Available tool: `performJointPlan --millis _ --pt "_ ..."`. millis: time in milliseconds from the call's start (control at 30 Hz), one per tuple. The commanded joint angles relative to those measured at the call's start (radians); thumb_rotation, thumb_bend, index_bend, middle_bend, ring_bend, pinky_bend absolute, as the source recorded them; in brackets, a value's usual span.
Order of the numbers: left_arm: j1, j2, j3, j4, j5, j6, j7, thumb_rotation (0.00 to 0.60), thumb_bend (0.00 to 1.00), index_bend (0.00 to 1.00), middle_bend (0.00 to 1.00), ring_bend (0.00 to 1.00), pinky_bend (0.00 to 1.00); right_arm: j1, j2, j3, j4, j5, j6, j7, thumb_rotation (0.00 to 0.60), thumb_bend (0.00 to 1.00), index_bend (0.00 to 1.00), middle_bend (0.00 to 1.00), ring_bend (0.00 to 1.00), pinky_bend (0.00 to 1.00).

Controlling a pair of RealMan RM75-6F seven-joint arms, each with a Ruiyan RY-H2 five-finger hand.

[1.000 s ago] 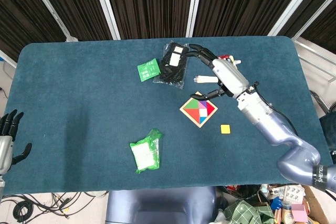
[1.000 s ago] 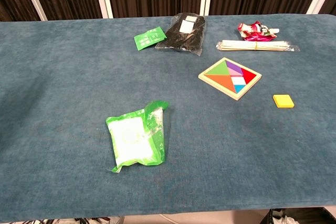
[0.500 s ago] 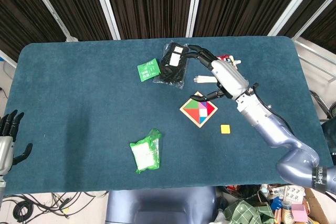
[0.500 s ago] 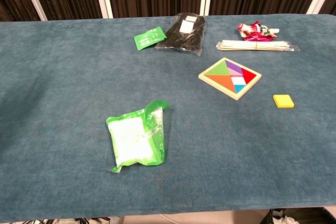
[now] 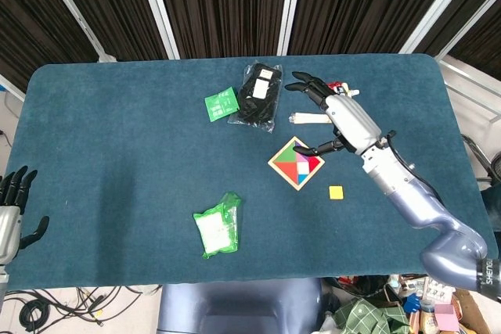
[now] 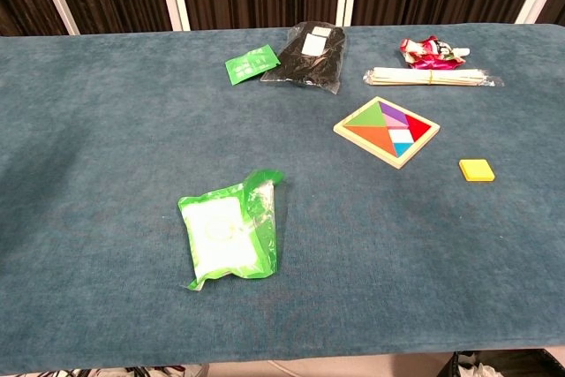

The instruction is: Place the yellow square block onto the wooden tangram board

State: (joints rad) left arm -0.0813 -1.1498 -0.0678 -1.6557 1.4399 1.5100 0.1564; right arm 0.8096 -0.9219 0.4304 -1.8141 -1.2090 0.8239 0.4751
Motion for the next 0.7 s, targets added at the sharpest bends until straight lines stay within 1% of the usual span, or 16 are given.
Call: performJointPlan --millis 33,133,233,367,400,467,567,700 --pt "0.000 0.000 -0.003 0.002 0.000 0.004 0.001 0.600 0.33 0.00 0.00 0.00 0.00 -0.003 0.004 -0.016 0.001 0.004 -0.007 -0.024 0.600 0.08 0.17 0.00 0.00 0.13" --pt "0.000 0.000 -0.006 0.004 -0.004 0.004 0.002 0.600 0.33 0.00 0.00 0.00 0.00 -0.010 -0.002 -0.041 0.015 0.000 -0.008 -0.061 0.600 0.08 0.17 0.00 0.00 0.13" --pt "0.000 -0.001 -0.005 0.005 -0.002 0.004 0.004 0.600 0.33 0.00 0.00 0.00 0.00 -0.026 -0.010 -0.088 0.042 -0.014 -0.007 -0.125 0.600 0.08 0.17 0.00 0.00 0.13" --pt "0.000 0.000 -0.005 0.003 -0.004 0.002 0.003 0.600 0.34 0.00 0.00 0.00 0.00 -0.077 -0.038 -0.179 0.093 -0.027 0.025 -0.262 0.600 0.08 0.18 0.00 0.00 0.13" --pt "0.000 0.000 -0.005 0.003 -0.005 0.002 0.003 0.600 0.33 0.00 0.00 0.00 0.00 -0.087 -0.047 -0.192 0.099 -0.024 0.034 -0.279 0.600 0.08 0.19 0.00 0.00 0.13" --pt "-0.001 -0.001 -0.006 0.003 -0.007 -0.001 0.003 0.600 0.33 0.00 0.00 0.00 0.00 -0.122 -0.083 -0.238 0.121 -0.011 0.055 -0.322 0.600 0.07 0.21 0.00 0.00 0.13" --pt "-0.002 -0.002 -0.004 0.003 -0.007 -0.005 0.006 0.600 0.33 0.00 0.00 0.00 0.00 -0.157 -0.136 -0.290 0.159 0.006 0.063 -0.368 0.600 0.07 0.24 0.00 0.00 0.13" --pt "-0.001 -0.002 -0.004 0.002 -0.006 -0.001 0.007 0.600 0.33 0.00 0.00 0.00 0.00 -0.182 -0.224 -0.337 0.232 0.024 0.063 -0.423 0.600 0.07 0.28 0.00 0.00 0.13"
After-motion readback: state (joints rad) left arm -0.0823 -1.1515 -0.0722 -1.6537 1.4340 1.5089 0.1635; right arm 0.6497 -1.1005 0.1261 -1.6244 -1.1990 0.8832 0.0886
